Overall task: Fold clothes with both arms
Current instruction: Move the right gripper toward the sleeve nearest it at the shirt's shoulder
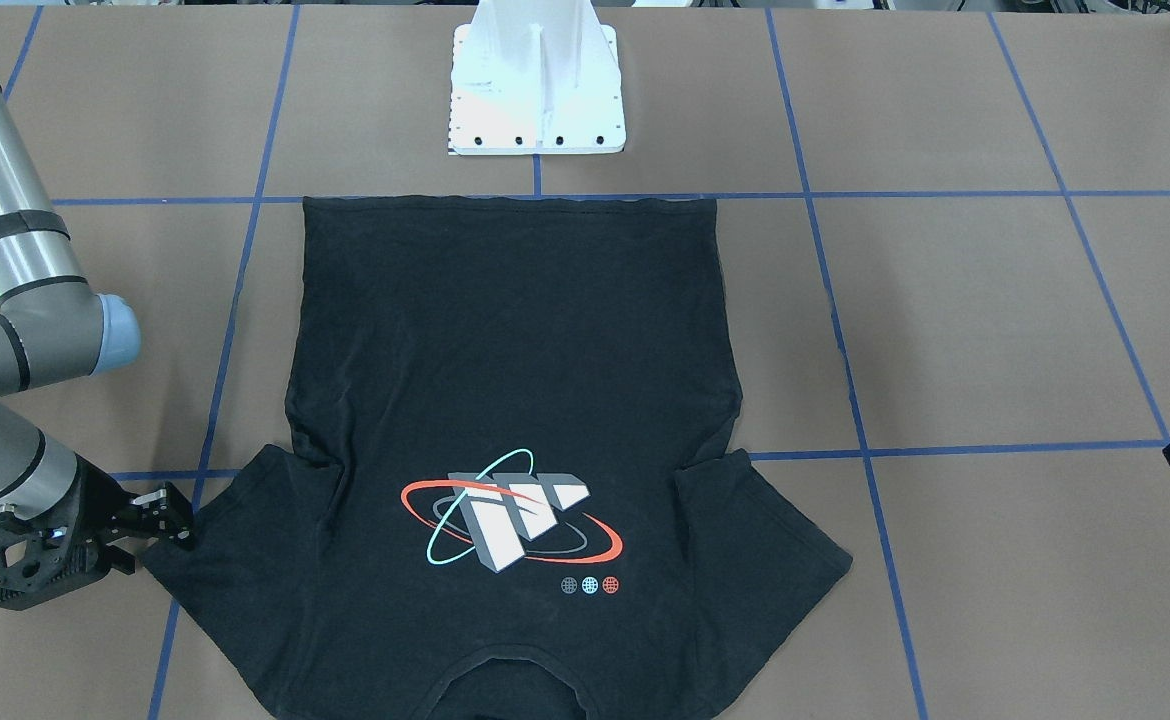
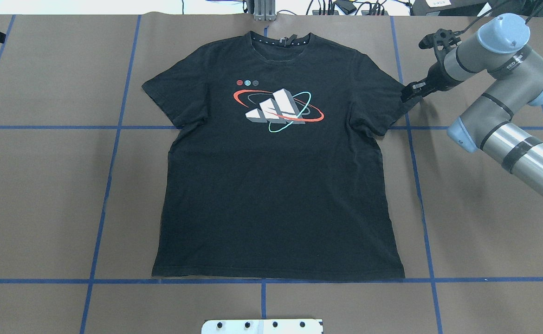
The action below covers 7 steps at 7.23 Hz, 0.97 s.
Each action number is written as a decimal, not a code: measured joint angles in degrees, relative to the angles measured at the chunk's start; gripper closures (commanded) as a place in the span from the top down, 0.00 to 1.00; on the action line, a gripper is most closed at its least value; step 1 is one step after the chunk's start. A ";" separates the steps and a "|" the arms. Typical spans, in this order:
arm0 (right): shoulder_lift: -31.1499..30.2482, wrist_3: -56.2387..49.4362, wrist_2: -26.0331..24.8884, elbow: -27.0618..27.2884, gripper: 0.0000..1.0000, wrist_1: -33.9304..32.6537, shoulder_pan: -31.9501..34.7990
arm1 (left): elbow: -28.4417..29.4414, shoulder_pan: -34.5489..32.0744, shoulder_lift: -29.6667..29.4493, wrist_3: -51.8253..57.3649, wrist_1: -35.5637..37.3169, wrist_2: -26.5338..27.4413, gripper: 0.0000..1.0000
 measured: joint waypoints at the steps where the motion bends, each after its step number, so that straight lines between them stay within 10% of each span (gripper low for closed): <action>1: -0.20 0.00 0.27 0.01 0.71 0.01 0.03 | -0.03 0.01 0.00 -0.02 0.00 0.00 1.00; 5: -0.77 0.31 0.43 0.09 0.41 0.01 0.11 | -0.27 0.01 0.00 -0.17 0.00 0.00 1.00; 7: -0.69 1.32 0.43 0.24 0.00 0.03 0.08 | -0.33 0.00 0.05 -0.18 0.00 0.00 1.00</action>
